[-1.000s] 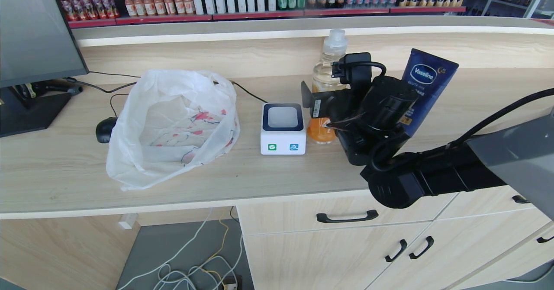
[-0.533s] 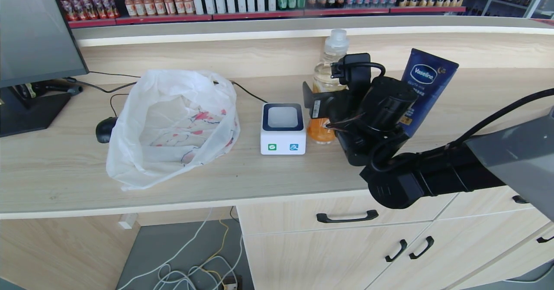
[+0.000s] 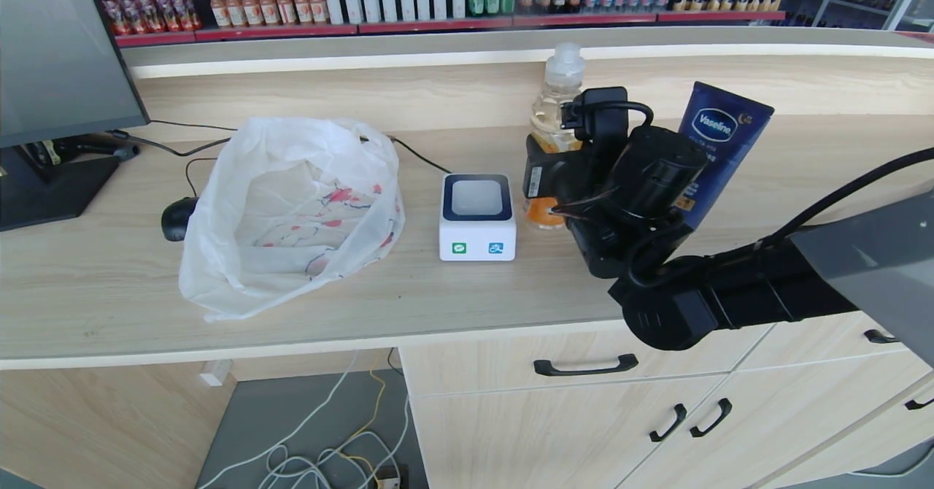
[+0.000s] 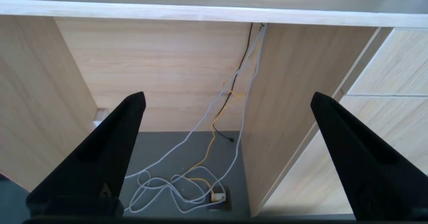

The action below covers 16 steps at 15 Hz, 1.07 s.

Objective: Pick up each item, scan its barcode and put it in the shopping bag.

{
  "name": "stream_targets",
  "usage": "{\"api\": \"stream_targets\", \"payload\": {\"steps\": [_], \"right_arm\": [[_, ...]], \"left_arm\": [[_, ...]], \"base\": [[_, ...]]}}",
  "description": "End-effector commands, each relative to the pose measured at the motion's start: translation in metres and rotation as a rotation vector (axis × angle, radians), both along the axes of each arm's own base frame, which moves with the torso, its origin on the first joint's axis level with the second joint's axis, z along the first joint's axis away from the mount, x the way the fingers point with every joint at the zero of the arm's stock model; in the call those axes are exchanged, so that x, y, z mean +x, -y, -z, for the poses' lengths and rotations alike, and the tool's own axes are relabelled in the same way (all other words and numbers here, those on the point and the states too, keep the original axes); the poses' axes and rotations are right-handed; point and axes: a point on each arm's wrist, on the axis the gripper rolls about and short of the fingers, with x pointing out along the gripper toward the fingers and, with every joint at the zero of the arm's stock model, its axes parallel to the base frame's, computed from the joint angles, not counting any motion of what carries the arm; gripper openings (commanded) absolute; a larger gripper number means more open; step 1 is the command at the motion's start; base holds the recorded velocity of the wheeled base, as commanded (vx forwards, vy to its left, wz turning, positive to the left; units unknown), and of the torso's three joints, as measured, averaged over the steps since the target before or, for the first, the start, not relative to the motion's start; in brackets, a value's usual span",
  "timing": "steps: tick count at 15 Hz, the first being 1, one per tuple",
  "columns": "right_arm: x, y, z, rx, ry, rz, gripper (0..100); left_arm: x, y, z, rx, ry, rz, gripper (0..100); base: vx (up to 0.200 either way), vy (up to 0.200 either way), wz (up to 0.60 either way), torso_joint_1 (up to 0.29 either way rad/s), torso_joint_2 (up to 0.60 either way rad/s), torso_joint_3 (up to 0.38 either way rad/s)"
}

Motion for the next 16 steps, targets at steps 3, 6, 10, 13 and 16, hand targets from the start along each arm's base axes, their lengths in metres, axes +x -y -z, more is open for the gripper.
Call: {"api": "stream_targets", "payload": {"steps": [3,6,10,13,16], "right_arm": [[-0.008,0.006,-0.017,0.034,0.034,-0.004,0],[-0.017,0.011,-0.029,0.053,0.052,-0.008,0],[-0.044,0.017,-0.037,0.055,0.053,-0.036,0],[-0.07,0.021,-0.044,0.056,0.053,-0.066,0],[-0.089,0.023,-0.039,0.015,0.04,-0.088,0]], "left_arm": [[0.0,0.0,0.0,0.0,0.0,-0.002,100],[0.0,0.0,0.0,0.0,0.0,0.0,100],[0.0,0.0,0.0,0.0,0.0,-0.002,100],[0.0,0.0,0.0,0.0,0.0,0.0,100],[0.0,0.0,0.0,0.0,0.0,0.0,100]], "base": [[0.0,0.0,0.0,0.0,0.0,0.0],[0.0,0.0,0.0,0.0,0.0,0.0],[0.0,0.0,0.0,0.0,0.0,0.0],[0.0,0.0,0.0,0.0,0.0,0.0],[0.0,0.0,0.0,0.0,0.0,0.0]]}}
